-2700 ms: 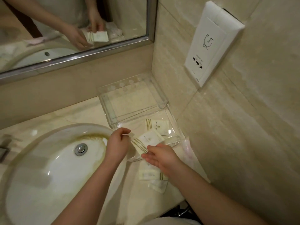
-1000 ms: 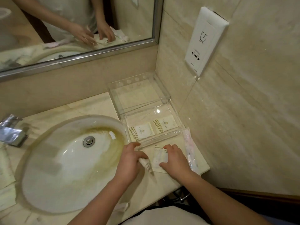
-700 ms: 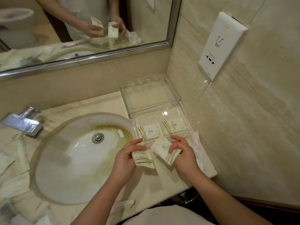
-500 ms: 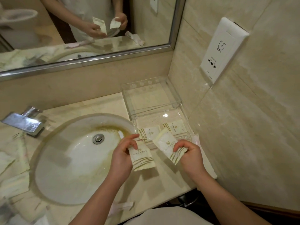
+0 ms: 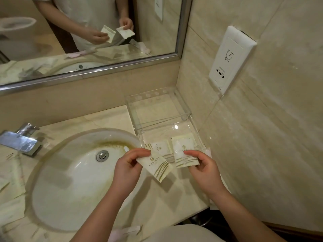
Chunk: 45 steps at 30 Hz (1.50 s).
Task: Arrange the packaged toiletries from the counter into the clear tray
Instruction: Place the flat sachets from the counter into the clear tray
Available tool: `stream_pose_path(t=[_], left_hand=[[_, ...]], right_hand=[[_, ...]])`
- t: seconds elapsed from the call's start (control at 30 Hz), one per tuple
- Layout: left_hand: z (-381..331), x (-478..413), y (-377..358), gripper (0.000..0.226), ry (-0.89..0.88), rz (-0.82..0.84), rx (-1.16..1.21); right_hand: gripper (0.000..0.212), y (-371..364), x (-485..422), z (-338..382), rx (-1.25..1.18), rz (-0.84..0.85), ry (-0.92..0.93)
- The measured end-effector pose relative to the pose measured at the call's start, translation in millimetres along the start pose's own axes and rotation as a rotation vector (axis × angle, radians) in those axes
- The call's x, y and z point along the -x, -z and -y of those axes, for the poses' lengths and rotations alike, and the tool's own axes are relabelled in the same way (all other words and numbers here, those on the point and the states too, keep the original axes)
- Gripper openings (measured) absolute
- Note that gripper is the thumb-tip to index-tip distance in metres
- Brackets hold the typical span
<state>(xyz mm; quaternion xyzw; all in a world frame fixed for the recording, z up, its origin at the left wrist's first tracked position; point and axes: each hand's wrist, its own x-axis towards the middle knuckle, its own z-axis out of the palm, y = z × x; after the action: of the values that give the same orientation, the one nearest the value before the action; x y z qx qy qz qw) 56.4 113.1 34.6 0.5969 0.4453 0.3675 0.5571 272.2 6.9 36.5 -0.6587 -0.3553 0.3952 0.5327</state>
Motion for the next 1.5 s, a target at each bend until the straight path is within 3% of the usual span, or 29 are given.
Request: stream_pose_path(t=[0.13,0.23,0.4,0.57,0.67,0.77,0.83,0.93,1.03,1.17,1.37,1.5], left_hand=[[0.9,-2.4,2.9,0.052,0.102,0.012,0.056],[-7.4,-3.3,2.7,0.037,0.140,-0.003,0.079],[-3.2,-12.2,-2.4,0.024,0.231,-0.105,0.013],[-1.6,-23.8,-3.9,0.036,0.449,-0.244,0.231],[2.4,-33.1,-1.6,0.025,0.580,-0.270,0.365],[2.9,-44.5,-2.3,0.016,0.591,-0.249,0.303],[-0.9,-54.2,-4.1,0.019,0.547,-0.224,0.227],[-9.0,-72.3,-10.1,0.021,0.435,-0.189,0.052],[-25.0,-95.6,-22.5,0.014,0.264,-0.100,-0.159],[-41.4,-139.8,-48.1,0.014,0.023,0.224,-0.469],[-26.2,-188.6,-82.2,0.017,-0.212,0.754,-1.027],[-4.7,-198.6,-92.2,0.019,-0.425,0.878,-1.269]], right_hand=[[0.039,2.1,0.0,4.2,-0.084,0.002,-0.064],[0.034,2.3,-3.1,5.6,-0.037,-0.123,-0.121],[0.048,3.3,-6.2,3.1,-0.064,-0.214,-0.169],[0.071,10.8,-7.4,1.5,-0.144,-0.439,-0.236],[0.078,15.2,-4.0,0.3,-0.119,-0.464,-0.260],[0.079,14.9,-2.5,-3.8,-0.102,-0.455,-0.292],[0.071,14.0,-2.7,-6.9,-0.110,-0.444,-0.316],[0.043,12.5,-7.5,-11.7,-0.128,-0.410,-0.359],[0.032,7.8,-15.6,-13.8,-0.221,-0.369,-0.419],[0.028,-3.3,-28.6,-12.7,-0.297,-0.279,-0.492],[0.022,-9.9,-47.0,-10.0,-0.377,-0.287,-0.571],[0.020,-9.1,-61.3,-14.6,-0.291,-0.283,-0.615]])
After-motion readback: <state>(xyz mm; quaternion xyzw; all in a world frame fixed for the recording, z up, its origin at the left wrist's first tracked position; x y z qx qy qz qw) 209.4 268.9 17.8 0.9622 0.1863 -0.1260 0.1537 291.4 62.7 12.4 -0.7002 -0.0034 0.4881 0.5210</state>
